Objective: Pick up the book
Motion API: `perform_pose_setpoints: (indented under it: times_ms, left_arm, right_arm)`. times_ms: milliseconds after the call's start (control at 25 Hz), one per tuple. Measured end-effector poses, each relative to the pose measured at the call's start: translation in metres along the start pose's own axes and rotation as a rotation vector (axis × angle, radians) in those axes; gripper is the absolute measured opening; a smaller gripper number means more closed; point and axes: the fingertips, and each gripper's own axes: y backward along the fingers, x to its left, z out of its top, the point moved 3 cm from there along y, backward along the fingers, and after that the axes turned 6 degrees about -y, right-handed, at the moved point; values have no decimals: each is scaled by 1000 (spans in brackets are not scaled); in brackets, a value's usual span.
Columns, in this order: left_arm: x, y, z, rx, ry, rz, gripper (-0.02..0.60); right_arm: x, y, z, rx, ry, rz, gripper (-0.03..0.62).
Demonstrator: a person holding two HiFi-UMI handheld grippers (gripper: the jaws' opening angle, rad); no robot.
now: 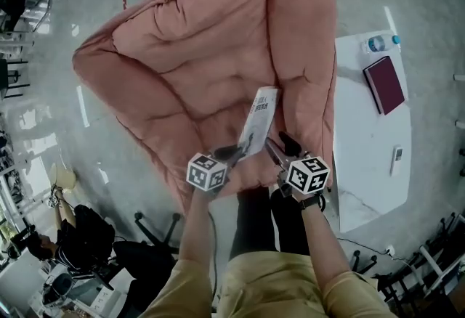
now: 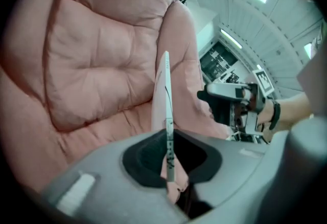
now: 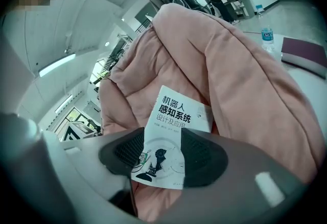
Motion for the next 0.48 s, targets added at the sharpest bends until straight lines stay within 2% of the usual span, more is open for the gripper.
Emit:
perform_pose_setpoints:
  times_ms: [200, 280, 360, 480]
  left_arm:
    - [-16, 9, -4, 17, -25, 36, 37]
    - [-20, 7, -8, 43, -62, 45, 37]
    - [-22, 5, -8, 67, -108, 47, 37]
    - [-18, 5, -8, 83, -161, 39, 37]
  right_arm:
    - [11, 21, -10, 5, 12, -7, 225]
    - [19, 25, -9, 28, 105, -4, 236]
    - [32, 26, -1, 82, 318, 9, 260]
    - [51, 13, 9, 242, 790, 37, 319]
